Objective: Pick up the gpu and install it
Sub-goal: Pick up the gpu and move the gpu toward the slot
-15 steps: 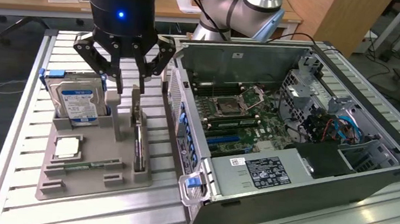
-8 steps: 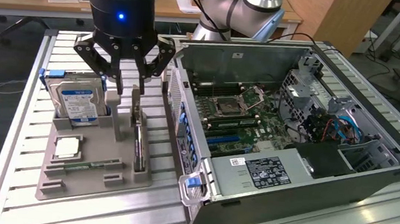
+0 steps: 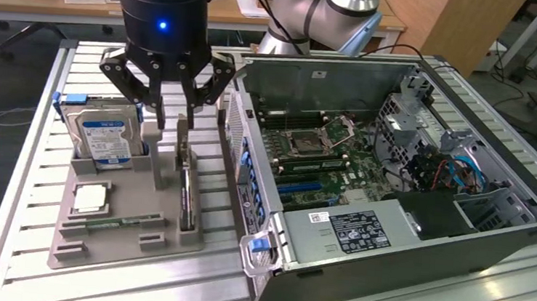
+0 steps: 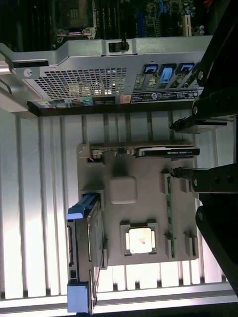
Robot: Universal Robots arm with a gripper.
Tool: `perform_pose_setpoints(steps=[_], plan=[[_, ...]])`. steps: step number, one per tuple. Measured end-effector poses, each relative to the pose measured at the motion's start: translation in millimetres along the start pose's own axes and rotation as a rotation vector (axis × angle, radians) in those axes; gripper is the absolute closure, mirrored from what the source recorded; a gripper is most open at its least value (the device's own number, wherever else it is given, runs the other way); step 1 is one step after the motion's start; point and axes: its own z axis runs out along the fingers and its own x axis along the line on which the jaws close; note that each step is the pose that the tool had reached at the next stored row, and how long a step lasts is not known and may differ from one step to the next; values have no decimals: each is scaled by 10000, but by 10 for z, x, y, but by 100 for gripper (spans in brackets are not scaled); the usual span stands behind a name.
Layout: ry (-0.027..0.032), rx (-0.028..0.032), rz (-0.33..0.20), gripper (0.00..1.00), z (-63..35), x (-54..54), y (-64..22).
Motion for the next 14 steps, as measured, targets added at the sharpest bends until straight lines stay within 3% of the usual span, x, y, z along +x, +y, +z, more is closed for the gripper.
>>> perform_pose_setpoints(steps=[7,14], plan=[[0,-54,1,58,32,1,-1],[5,-54,2,58,58,2,-3]])
